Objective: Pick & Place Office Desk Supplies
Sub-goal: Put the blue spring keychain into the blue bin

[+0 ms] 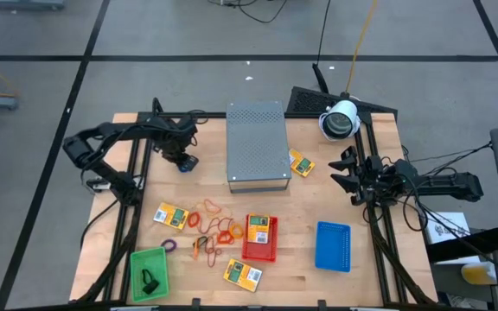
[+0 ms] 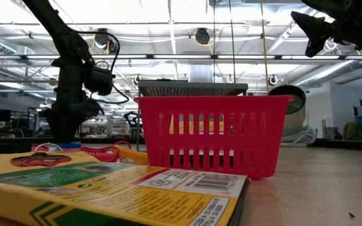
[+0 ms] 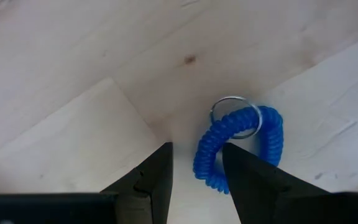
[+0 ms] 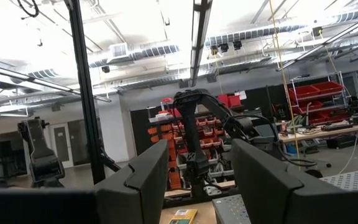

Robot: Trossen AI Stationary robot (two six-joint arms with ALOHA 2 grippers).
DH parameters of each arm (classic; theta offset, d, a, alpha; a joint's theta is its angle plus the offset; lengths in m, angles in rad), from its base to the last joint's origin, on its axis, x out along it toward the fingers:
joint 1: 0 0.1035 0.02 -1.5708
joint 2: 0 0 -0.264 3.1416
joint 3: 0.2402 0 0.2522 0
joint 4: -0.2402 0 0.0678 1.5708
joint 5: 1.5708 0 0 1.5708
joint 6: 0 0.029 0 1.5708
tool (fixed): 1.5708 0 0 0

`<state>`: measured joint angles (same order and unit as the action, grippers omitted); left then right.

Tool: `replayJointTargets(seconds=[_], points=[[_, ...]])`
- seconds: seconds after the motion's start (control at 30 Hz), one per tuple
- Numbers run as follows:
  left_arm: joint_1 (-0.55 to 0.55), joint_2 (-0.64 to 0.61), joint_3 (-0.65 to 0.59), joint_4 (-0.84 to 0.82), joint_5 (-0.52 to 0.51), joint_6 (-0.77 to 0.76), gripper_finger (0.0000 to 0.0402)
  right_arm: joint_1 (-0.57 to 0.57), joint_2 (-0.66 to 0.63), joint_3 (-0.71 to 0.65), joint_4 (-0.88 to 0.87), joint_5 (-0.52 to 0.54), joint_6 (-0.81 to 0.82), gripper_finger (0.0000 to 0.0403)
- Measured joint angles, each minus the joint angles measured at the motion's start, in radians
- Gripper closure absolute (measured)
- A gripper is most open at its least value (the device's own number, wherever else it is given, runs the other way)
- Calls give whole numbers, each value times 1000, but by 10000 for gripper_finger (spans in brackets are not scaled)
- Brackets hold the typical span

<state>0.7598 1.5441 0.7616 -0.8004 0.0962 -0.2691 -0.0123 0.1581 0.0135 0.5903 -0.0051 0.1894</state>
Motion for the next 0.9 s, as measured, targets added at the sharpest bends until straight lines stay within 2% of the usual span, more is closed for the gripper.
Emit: replayJointTargets(seconds=[0.23, 0.33, 0.53, 0.7, 0.8, 0.9], points=[[-35, 8, 0, 25, 1, 5, 263, 0, 0, 0, 0, 0, 0, 234], [-46, 8, 0, 28, -16, 2, 295, 0, 0, 0, 0, 0, 0, 234], [-55, 8, 1, 36, -26, 1, 387, 0, 0, 0, 1, 0, 0, 234], [-56, 7, 1, 28, -35, 3, 383, 0, 0, 0, 1, 0, 0, 234], [-56, -10, -1, -2, -32, 14, 394, 0, 0, 0, 4, 0, 0, 234], [-56, -47, -2, -9, -1, 19, 391, 0, 0, 0, 4, 0, 0, 234]])
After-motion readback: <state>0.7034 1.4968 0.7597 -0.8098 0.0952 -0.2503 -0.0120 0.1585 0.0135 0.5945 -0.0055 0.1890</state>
